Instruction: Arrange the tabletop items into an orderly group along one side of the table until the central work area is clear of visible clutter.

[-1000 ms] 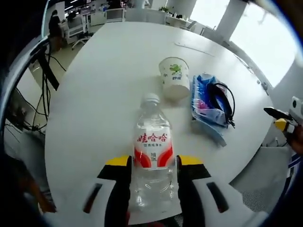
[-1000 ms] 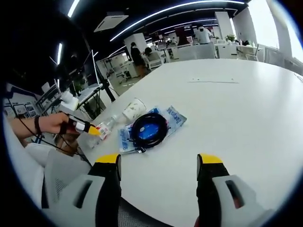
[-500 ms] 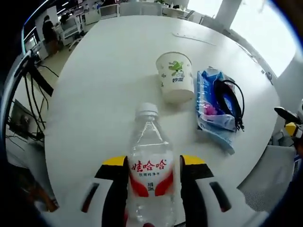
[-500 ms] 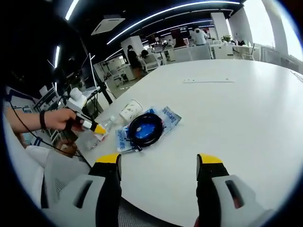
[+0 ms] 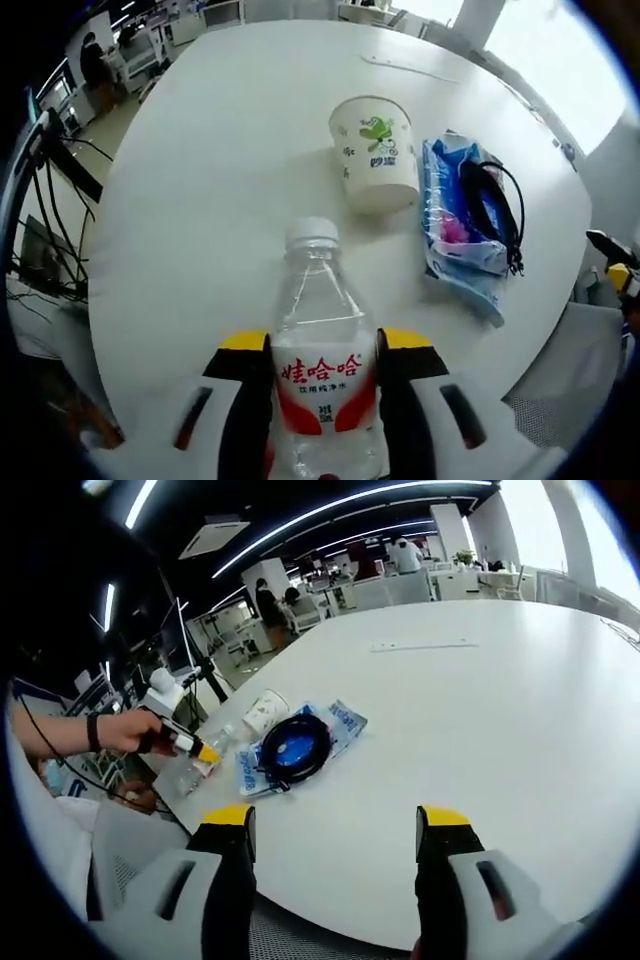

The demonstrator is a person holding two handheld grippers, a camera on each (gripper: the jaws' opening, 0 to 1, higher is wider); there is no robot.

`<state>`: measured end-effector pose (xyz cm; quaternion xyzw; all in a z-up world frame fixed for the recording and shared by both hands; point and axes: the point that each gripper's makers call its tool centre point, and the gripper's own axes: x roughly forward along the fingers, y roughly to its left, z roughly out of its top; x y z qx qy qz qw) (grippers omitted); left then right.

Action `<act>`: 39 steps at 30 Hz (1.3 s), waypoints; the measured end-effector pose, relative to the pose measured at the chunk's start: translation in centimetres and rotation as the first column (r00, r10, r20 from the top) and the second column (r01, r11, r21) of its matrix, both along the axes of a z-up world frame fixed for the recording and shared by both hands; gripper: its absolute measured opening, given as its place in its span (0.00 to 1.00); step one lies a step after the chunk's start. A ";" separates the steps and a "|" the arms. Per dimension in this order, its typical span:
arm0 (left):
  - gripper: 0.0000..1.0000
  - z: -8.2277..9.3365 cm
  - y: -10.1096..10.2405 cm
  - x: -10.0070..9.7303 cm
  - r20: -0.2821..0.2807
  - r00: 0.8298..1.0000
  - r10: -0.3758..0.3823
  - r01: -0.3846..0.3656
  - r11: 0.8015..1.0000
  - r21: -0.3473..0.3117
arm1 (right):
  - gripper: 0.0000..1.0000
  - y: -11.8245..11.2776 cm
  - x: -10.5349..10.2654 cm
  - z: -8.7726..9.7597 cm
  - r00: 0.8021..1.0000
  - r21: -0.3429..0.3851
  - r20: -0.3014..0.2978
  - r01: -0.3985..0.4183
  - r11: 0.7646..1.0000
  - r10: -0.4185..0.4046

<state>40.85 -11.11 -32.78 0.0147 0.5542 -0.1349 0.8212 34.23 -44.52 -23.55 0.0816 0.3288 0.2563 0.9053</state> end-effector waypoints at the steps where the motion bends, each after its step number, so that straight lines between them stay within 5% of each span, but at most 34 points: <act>1: 0.40 0.0 0.0 0.0 0.002 1.000 -0.002 0.002 1.000 -0.002 | 0.64 0.0 0.0 0.0 1.000 0.000 0.001 0.000 1.000 0.000; 22: 0.38 2.4 0.6 0.0 0.094 0.995 0.033 -0.032 0.999 -0.012 | 0.64 0.7 0.2 0.1 1.000 0.010 0.006 -0.015 1.000 0.015; 39: 0.38 5.8 1.3 2.5 0.205 0.978 0.042 -0.044 0.999 0.003 | 0.64 0.6 0.4 0.4 1.000 0.017 0.013 -0.010 1.000 0.009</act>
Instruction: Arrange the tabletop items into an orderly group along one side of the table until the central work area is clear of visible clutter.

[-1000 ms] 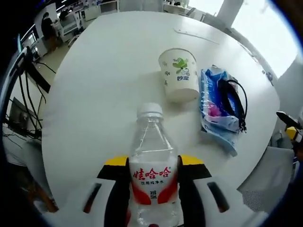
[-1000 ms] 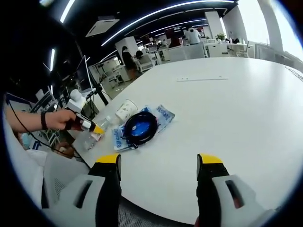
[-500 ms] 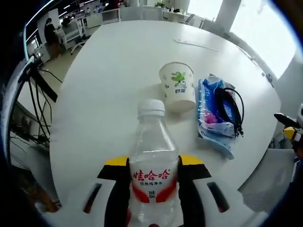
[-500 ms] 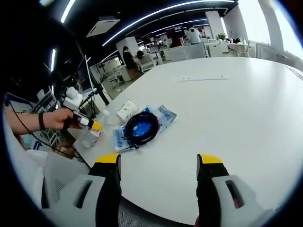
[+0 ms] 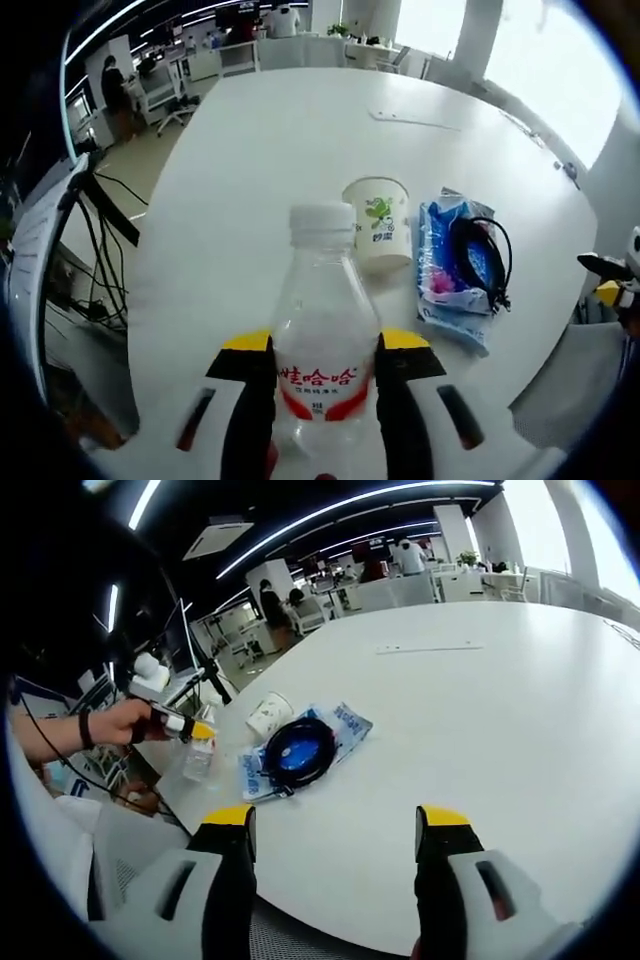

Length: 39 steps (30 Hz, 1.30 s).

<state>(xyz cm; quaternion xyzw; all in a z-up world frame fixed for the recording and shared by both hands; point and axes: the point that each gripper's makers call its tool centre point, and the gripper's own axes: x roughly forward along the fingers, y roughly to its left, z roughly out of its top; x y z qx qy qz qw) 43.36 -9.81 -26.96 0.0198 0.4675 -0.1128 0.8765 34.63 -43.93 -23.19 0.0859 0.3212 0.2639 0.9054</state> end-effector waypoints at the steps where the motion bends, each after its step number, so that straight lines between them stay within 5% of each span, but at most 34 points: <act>1: 0.38 0.1 0.0 0.1 0.004 1.000 -0.003 0.003 1.000 0.001 | 0.64 0.0 0.0 0.0 1.000 0.000 -0.001 0.001 1.000 -0.001; 16: 0.37 2.2 0.8 0.7 0.079 0.997 -0.016 0.013 0.999 0.032 | 0.63 0.8 0.3 0.1 1.000 0.004 0.002 -0.014 1.000 0.014; 39: 0.36 1.8 1.3 -1.6 0.094 0.996 -0.006 0.000 0.998 0.061 | 0.63 0.9 -0.4 0.0 1.000 0.007 -0.009 -0.015 1.000 0.015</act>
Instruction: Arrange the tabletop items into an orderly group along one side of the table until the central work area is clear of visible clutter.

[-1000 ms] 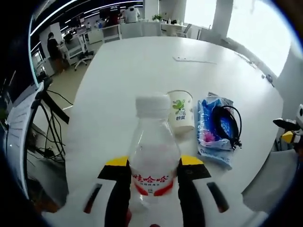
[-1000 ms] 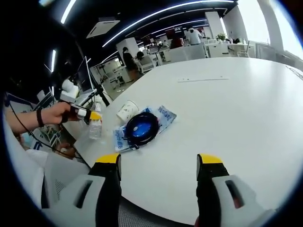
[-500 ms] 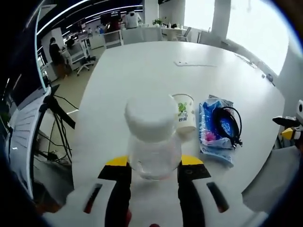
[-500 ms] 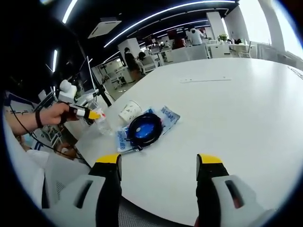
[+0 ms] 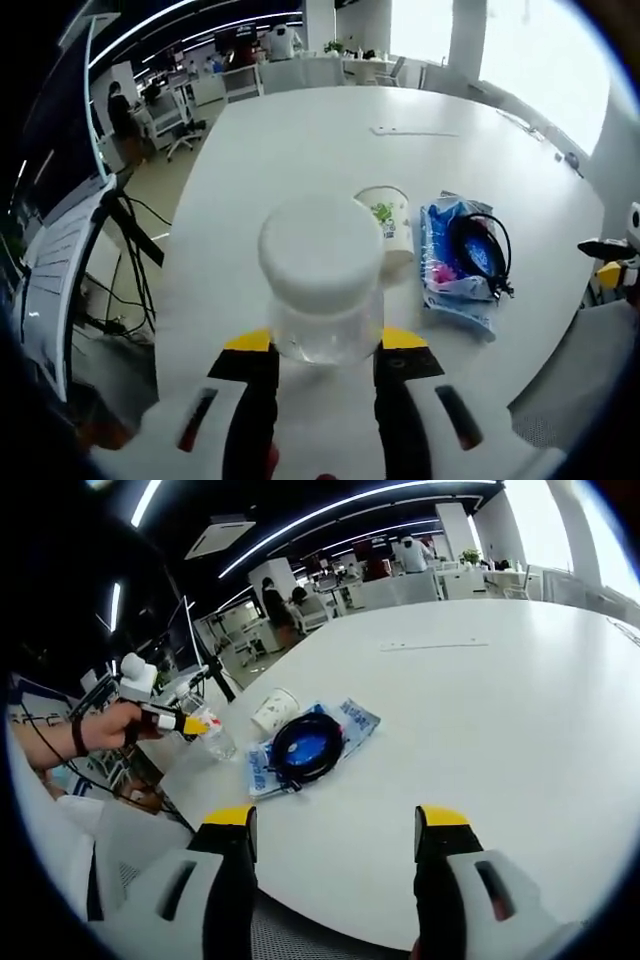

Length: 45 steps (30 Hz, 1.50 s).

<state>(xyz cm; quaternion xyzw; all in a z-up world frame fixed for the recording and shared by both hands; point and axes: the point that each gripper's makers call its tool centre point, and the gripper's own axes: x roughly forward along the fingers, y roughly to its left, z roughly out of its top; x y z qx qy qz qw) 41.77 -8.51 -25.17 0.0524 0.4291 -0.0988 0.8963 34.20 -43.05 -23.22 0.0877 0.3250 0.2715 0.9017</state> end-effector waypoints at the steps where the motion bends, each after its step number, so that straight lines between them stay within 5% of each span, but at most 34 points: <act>1: 0.36 0.0 0.0 0.0 0.001 1.000 0.002 -0.002 1.000 -0.001 | 0.63 0.0 0.0 0.0 1.000 0.001 0.002 0.000 1.000 0.000; 14: 0.36 -0.2 0.0 -0.1 0.006 1.000 0.020 -0.020 1.000 -0.017 | 0.63 0.4 0.3 0.2 1.000 0.010 0.010 0.004 1.000 -0.005; 20: 0.38 0.0 -0.2 -0.3 0.026 0.992 -0.126 0.127 0.991 -0.032 | 0.63 -0.4 0.2 0.4 1.000 0.010 0.013 0.014 1.000 -0.014; 24: 0.45 -0.1 0.2 -0.5 0.042 0.991 -0.127 0.130 0.987 -0.097 | 0.63 -1.5 0.0 0.3 0.999 0.004 0.010 0.030 1.000 -0.030; 28: 0.45 -0.5 0.2 -0.8 0.052 0.976 -0.214 0.217 0.973 -0.075 | 0.62 -2.5 0.0 0.7 0.999 0.005 0.016 0.052 0.999 -0.052; 45: 0.40 0.1 -0.5 0.5 0.083 0.958 -0.274 0.280 0.958 -0.061 | 0.62 -2.8 -0.4 1.2 0.999 -0.014 0.021 0.049 0.999 -0.049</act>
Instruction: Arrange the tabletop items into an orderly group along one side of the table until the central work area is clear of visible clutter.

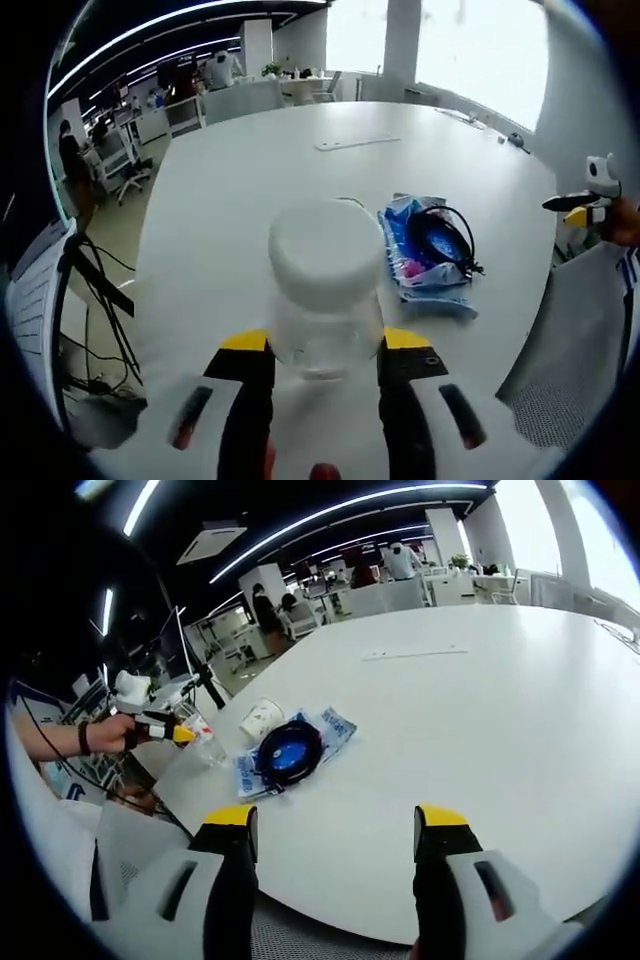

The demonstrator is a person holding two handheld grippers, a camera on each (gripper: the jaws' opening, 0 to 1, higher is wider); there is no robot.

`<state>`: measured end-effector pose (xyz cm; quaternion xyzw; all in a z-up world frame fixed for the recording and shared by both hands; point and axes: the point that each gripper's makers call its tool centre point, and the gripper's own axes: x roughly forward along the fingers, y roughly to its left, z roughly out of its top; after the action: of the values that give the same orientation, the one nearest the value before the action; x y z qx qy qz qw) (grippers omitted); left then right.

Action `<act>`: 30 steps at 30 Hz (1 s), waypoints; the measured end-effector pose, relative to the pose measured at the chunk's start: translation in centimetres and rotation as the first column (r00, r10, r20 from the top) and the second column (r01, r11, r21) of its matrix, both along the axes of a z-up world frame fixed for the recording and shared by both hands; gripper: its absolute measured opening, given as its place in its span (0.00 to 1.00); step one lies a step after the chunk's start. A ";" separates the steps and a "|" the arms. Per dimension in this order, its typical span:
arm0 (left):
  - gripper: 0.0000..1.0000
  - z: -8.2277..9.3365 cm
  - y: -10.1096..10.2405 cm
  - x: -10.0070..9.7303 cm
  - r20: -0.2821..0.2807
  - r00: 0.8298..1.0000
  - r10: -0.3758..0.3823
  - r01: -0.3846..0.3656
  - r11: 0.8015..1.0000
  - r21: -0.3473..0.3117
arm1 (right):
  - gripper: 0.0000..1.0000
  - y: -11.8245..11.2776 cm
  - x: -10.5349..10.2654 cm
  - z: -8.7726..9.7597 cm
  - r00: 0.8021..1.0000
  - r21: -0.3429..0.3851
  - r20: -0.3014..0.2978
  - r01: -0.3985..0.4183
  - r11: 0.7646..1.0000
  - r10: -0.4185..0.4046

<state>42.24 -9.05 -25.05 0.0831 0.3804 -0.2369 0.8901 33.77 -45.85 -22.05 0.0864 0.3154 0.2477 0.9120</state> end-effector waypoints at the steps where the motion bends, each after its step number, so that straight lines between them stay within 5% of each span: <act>1: 0.39 0.0 0.0 0.0 0.003 1.000 0.001 -0.001 1.000 0.005 | 0.62 0.0 0.1 0.0 1.000 0.002 0.002 0.003 1.000 -0.003; 9: 0.38 -0.2 0.2 0.0 0.015 0.999 0.032 -0.033 0.999 0.017 | 0.62 0.3 0.0 -0.3 1.000 -0.004 -0.006 -0.005 1.000 0.005; 17: 0.38 -0.1 0.7 1.1 0.025 0.988 0.154 -0.154 0.988 0.001 | 0.62 1.0 0.5 -0.3 1.000 -0.005 -0.011 -0.029 1.000 0.029; 30: 0.38 0.3 1.9 4.9 0.049 0.938 0.343 -0.342 0.939 -0.027 | 0.62 1.6 0.3 -1.4 0.996 -0.024 -0.054 -0.067 0.997 0.066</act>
<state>47.14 -7.12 -24.73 0.0139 0.3632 -0.0794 0.9282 34.07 -44.28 -23.43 0.0705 0.3455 0.2712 0.8956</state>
